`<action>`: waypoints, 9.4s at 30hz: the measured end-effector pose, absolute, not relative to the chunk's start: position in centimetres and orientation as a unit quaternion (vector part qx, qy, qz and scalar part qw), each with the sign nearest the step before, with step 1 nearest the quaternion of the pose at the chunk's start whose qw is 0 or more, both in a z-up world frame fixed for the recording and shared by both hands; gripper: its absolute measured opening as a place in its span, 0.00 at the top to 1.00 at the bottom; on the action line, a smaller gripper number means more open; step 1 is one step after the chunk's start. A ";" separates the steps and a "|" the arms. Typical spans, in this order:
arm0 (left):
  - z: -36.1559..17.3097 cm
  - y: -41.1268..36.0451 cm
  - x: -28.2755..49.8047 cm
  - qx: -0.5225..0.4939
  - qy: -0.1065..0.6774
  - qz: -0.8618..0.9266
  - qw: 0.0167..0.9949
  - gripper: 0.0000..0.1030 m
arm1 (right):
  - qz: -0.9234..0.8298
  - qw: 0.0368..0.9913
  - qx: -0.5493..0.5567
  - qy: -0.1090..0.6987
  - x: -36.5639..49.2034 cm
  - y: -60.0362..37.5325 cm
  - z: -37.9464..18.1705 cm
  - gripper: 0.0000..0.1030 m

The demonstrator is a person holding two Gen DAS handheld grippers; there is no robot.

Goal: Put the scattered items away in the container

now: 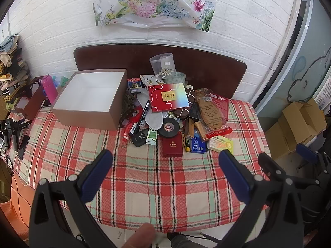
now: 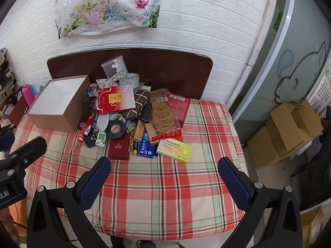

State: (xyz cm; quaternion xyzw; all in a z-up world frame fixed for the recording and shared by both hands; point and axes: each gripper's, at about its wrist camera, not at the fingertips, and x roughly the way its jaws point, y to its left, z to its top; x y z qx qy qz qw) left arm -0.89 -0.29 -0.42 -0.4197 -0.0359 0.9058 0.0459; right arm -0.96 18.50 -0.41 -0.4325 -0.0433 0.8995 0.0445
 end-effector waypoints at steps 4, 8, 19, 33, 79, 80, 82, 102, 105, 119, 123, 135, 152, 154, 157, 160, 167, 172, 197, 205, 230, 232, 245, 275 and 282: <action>-0.5 -0.2 -0.8 -0.420 -0.034 0.906 0.046 0.00 | 0.900 0.045 -0.432 -0.043 -1.0 18.6 -0.4 0.00; -0.5 -0.1 -1.0 -0.421 -0.032 0.905 0.046 0.00 | 0.900 0.043 -0.432 -0.045 -0.9 18.6 -0.5 0.00; -0.5 0.1 -1.5 -0.424 -0.029 0.904 0.044 0.00 | 0.898 0.039 -0.435 -0.047 -1.4 18.4 -0.7 0.00; -0.9 0.2 -2.5 -0.428 -0.034 0.903 0.032 0.00 | 0.897 0.039 -0.438 -0.048 -1.6 18.3 -1.0 0.00; -13.4 -2.1 -24.0 -0.519 -0.080 0.848 -0.079 0.04 | 0.853 -0.172 -0.489 -0.060 -24.6 16.4 -14.2 0.00; -13.8 -2.2 -24.6 -0.519 -0.079 0.847 -0.079 0.04 | 0.852 -0.176 -0.490 -0.064 -25.2 16.2 -14.6 0.00; -14.6 -2.2 -25.8 -0.522 -0.075 0.846 -0.076 0.04 | 0.847 -0.186 -0.492 -0.072 -26.3 15.7 -15.5 0.00; -21.4 -2.8 -32.3 -0.553 -0.062 0.831 -0.013 0.12 | 0.825 -0.276 -0.476 -0.132 -31.8 12.9 -22.4 0.07; -21.3 -3.0 -32.7 -0.556 -0.077 0.827 -0.018 0.12 | 0.831 -0.284 -0.461 -0.130 -32.1 12.5 -22.3 0.08; -21.1 -4.7 -32.6 -0.550 -0.167 0.818 0.032 0.55 | 0.825 -0.291 -0.470 -0.117 -32.7 12.9 -21.2 0.35; -21.3 -5.4 -33.1 -0.543 -0.179 0.820 0.027 0.48 | 0.823 -0.288 -0.479 -0.101 -33.4 12.8 -21.3 0.35; -21.1 -4.8 -34.6 -0.531 -0.160 0.830 0.056 0.46 | 0.819 -0.310 -0.477 -0.079 -34.7 13.4 -21.2 0.33; -21.6 -5.3 -36.6 -0.518 -0.166 0.832 0.113 0.39 | 0.822 -0.305 -0.477 -0.062 -35.3 14.1 -21.2 0.31; -21.6 -5.2 -36.3 -0.512 -0.173 0.835 0.107 0.40 | 0.821 -0.303 -0.481 -0.057 -35.2 13.9 -21.1 0.36; -21.3 -4.7 -35.9 -0.507 -0.175 0.838 0.100 0.42 | 0.824 -0.296 -0.480 -0.061 -34.7 13.7 -20.8 0.36; -20.9 -4.0 -35.2 -0.503 -0.179 0.839 0.103 0.47 | 0.829 -0.291 -0.473 -0.067 -34.0 13.9 -20.3 0.36; -20.9 -3.3 -34.1 -0.496 -0.192 0.841 0.098 0.55 | 0.835 -0.284 -0.465 -0.079 -32.5 15.0 -18.7 0.36; -20.4 -3.8 -33.8 -0.505 -0.203 0.833 0.098 0.62 | 0.833 -0.282 -0.469 -0.079 -31.6 15.7 -19.1 0.42; -21.0 -6.4 -32.3 -0.488 -0.237 0.836 0.083 0.40 | 0.829 -0.275 -0.486 -0.023 -33.5 16.7 -20.9 0.36; -18.3 -7.8 -29.6 -0.456 -0.266 0.847 0.066 0.41 | 0.838 -0.284 -0.465 -0.034 -31.1 16.6 -18.1 0.36; -4.3 -9.7 -14.0 -0.349 -0.236 0.906 -0.044 0.42 | 0.861 -0.356 -0.363 -0.023 -19.1 7.6 -4.9 0.36; -3.9 -11.6 -12.7 -0.343 -0.239 0.906 -0.060 0.42 | 0.856 -0.370 -0.360 -0.025 -19.0 5.3 -4.6 0.36; -6.8 -26.7 -13.3 -0.335 -0.263 0.902 -0.073 0.43 | 0.851 -0.362 -0.379 -0.018 -23.7 -10.9 -5.5 0.36; -21.2 -44.6 -29.3 -0.477 -0.279 0.833 -0.033 0.47 | 0.783 -0.237 -0.568 0.088 -42.3 -22.3 -22.0 0.36; -23.0 -44.7 -30.8 -0.499 -0.274 0.821 -0.041 0.47 | 0.773 -0.224 -0.589 0.076 -43.8 -22.3 -24.3 0.36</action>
